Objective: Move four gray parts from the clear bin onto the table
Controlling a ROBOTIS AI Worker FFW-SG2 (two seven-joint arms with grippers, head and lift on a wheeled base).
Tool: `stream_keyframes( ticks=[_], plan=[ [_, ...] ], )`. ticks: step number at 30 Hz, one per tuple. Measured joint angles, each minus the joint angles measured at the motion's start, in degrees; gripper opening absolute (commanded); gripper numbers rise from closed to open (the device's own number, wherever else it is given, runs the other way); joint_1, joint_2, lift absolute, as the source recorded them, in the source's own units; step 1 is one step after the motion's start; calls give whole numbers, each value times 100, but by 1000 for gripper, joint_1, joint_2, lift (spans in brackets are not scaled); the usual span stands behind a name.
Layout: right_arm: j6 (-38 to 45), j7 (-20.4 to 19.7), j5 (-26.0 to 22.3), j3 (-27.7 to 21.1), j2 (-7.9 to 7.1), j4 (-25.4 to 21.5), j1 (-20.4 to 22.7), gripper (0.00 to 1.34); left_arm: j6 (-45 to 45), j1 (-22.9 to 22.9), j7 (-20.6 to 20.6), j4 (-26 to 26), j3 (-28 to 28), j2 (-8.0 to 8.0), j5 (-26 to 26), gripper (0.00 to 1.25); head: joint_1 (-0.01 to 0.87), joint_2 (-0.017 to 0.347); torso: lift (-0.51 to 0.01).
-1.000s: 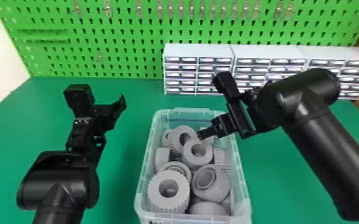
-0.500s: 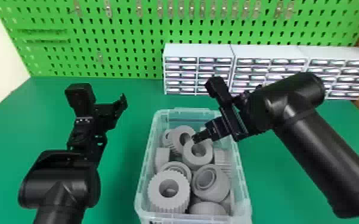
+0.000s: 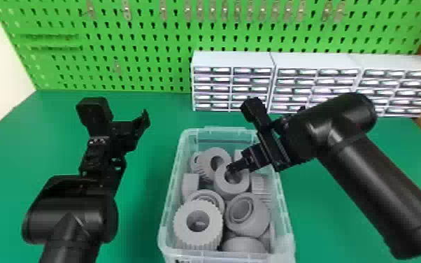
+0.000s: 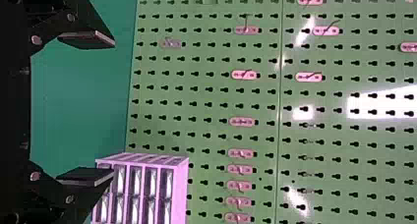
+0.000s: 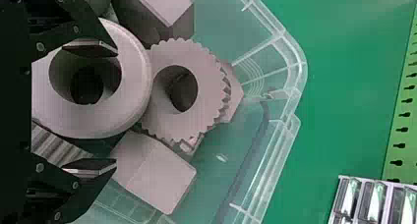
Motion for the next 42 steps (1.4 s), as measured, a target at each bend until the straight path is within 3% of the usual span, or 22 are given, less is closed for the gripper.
stream_keyframes(
  ticks=[27, 36, 39, 42],
  plan=[
    [-575, 0, -38, 203, 29, 530, 0, 862, 0, -19, 13, 9, 1, 0, 23, 916, 693, 72, -52],
    [-599, 0, -118, 278, 35, 585, -16, 684, 0, -19, 13, 9, 11, 0, 26, 916, 693, 72, -52],
    [-561, 0, -142, 292, 36, 586, -25, 535, 0, -18, 13, 9, 21, 4, 31, 916, 693, 72, -52],
    [-491, 0, -152, 336, 41, 585, -47, 471, -4, -4, 13, 9, 32, 8, 40, 914, 693, 72, -52]
  ],
)
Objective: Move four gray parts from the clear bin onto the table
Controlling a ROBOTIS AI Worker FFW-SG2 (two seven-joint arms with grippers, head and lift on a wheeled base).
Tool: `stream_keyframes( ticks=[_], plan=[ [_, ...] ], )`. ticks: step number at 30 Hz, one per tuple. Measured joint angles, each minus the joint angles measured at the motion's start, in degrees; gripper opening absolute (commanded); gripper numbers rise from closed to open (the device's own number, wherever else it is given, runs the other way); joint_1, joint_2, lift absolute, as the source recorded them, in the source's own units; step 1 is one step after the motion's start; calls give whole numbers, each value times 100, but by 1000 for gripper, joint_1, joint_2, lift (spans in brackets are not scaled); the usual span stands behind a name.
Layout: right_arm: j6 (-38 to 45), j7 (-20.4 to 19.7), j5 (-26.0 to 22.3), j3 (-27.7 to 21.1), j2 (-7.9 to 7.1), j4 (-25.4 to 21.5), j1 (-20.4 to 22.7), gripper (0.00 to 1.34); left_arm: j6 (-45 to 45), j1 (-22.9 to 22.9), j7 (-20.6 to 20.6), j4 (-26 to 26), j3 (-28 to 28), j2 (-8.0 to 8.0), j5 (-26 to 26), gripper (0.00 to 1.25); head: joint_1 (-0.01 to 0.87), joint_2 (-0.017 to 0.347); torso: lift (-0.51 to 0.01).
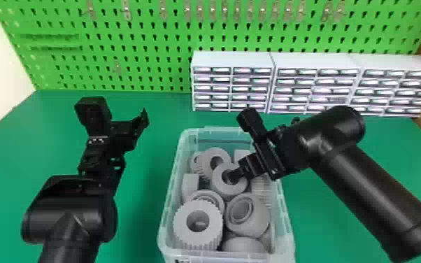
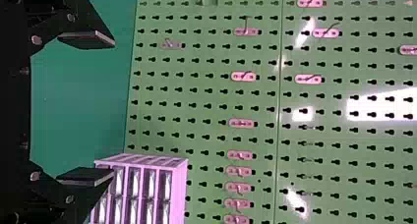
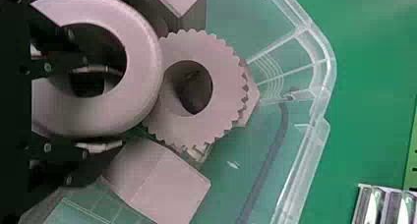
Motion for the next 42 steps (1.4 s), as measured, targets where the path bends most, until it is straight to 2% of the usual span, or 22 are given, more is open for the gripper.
stream_keyframes(
  ticks=[4, 20, 42],
  plan=[
    [60, 0, 17, 50, 3, -58, -20, 405, -4, 20, 0, 0, 13, 1, 14, 916, 693, 72, -52],
    [271, 0, 67, -104, 1, -506, -24, 403, -4, 20, 0, -9, 10, 13, 31, 914, 693, 72, -52],
    [901, 0, 482, -879, -43, -1490, 110, 403, -4, 64, 0, -9, 1, 18, 57, 914, 693, 72, -52]
  ],
)
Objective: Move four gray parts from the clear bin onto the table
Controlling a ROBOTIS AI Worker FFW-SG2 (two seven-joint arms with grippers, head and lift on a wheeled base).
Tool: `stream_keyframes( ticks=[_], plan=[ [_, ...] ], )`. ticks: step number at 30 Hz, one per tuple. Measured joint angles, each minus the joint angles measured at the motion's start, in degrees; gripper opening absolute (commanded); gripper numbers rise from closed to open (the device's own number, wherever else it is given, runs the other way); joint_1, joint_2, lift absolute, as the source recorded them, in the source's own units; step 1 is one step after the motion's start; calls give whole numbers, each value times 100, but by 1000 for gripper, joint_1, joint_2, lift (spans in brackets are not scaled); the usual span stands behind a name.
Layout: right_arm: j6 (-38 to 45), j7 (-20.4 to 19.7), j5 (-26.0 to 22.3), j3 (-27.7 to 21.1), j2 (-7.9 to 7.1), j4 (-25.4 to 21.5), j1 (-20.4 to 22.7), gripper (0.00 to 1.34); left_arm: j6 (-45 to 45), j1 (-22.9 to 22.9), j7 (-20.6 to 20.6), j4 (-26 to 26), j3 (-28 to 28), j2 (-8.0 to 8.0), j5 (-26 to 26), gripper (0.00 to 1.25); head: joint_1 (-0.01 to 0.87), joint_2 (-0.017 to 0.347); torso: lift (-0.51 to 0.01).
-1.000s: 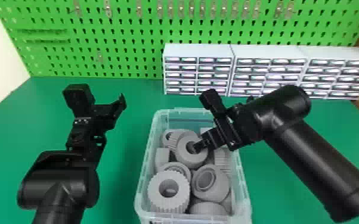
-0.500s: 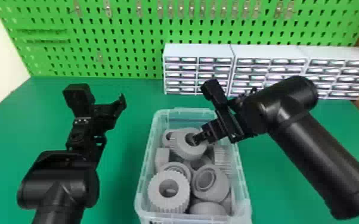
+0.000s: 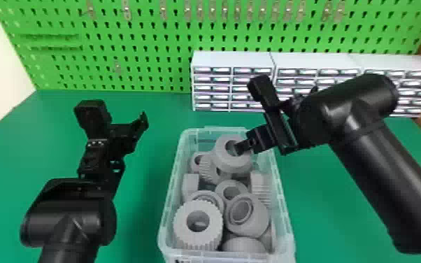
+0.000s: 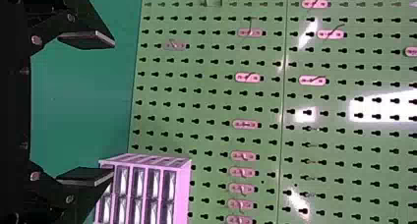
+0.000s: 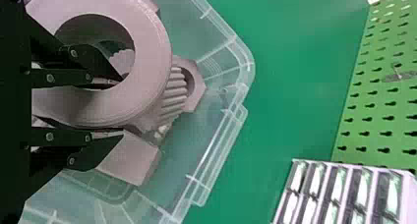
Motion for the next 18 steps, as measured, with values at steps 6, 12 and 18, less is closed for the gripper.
stream_keyframes(
  ticks=[6, 12, 18],
  plan=[
    [197, 0, 177, -213, -6, -289, 29, 402, 0, 1, 0, 0, -4, 0, -4, 914, 693, 72, -52],
    [403, 0, 385, -456, -23, -497, 78, 402, 3, 7, 0, 0, -2, 7, -17, 914, 693, 72, -52],
    [668, 0, 701, -779, -33, -760, 143, 403, 3, 9, 0, 0, 7, 8, -19, 914, 693, 72, -52]
  ],
)
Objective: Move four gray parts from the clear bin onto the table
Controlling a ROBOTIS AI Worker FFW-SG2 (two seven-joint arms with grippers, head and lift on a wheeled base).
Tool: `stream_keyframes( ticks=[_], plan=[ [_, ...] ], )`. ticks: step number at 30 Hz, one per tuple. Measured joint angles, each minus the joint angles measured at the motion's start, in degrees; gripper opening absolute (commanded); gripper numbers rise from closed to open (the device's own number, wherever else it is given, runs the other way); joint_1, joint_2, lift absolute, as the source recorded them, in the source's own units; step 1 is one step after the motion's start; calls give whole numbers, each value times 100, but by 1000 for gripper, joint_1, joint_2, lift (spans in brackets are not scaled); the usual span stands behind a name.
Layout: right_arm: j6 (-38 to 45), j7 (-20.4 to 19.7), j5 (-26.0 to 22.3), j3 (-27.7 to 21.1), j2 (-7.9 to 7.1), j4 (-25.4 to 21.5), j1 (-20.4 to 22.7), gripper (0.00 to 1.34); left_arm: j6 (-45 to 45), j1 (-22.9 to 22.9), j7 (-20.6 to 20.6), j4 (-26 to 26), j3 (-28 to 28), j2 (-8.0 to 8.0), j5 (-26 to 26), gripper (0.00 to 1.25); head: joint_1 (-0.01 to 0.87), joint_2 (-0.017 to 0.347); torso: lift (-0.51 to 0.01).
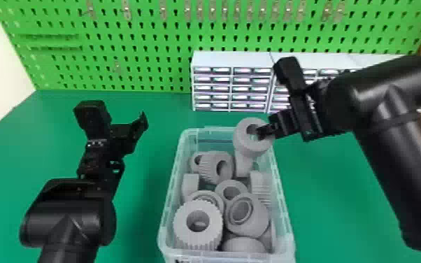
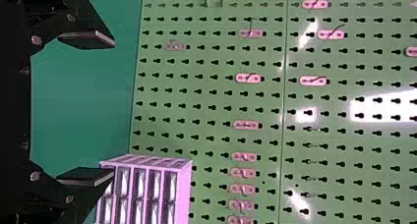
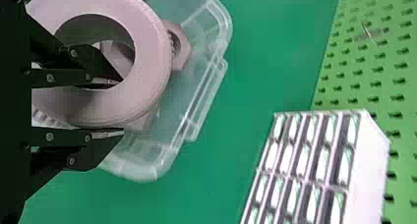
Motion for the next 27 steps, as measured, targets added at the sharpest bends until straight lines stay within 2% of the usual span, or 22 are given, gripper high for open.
stream_keyframes(
  ticks=[15, 27],
  plan=[
    [441, 0, 703, -842, -43, -476, 224, 402, 1, 4, 0, 0, -32, 0, 1, 914, 693, 72, -52],
    [558, 0, 1006, -1453, -138, -558, 471, 402, 0, -9, 0, 0, -44, -6, 1, 916, 693, 72, -52]
  ],
)
